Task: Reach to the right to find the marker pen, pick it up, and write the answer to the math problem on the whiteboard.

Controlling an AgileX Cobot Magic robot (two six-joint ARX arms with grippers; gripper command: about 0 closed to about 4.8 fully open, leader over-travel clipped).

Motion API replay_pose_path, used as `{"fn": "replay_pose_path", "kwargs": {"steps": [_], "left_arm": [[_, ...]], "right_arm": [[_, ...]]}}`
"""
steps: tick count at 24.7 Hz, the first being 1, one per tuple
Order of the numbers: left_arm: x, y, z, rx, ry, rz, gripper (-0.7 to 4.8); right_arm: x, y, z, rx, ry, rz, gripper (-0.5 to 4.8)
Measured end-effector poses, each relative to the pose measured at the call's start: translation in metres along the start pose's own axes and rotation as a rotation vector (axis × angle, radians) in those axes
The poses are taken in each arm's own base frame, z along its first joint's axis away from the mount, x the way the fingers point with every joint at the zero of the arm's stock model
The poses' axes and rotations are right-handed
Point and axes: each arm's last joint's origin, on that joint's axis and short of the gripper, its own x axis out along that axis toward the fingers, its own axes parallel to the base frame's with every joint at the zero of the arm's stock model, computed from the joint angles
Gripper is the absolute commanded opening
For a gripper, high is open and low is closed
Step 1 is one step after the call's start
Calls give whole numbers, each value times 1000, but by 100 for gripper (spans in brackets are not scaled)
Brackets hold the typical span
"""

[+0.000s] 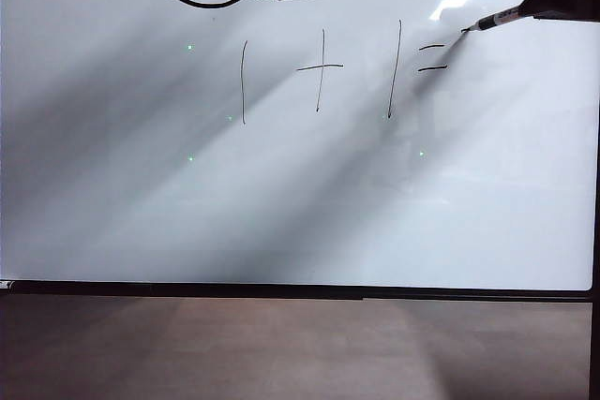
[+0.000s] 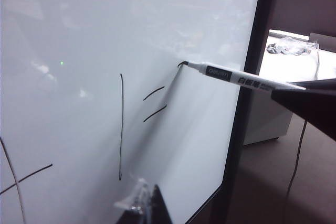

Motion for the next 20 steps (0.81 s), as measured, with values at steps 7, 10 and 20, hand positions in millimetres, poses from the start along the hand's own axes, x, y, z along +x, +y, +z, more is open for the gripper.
{"fn": "replay_pose_path", "kwargs": {"steps": [7, 10, 20], "left_arm": [[0, 0, 0, 0, 0, 0, -5], [0, 0, 0, 0, 0, 0, -4], [0, 0, 0, 0, 0, 0, -4]], "right_arm": [[-4, -14, 2, -3, -2, -37, -2], [-6, -21, 2, -5, -2, -51, -2], [-8, -28, 2, -5, 2, -61, -2]]}}
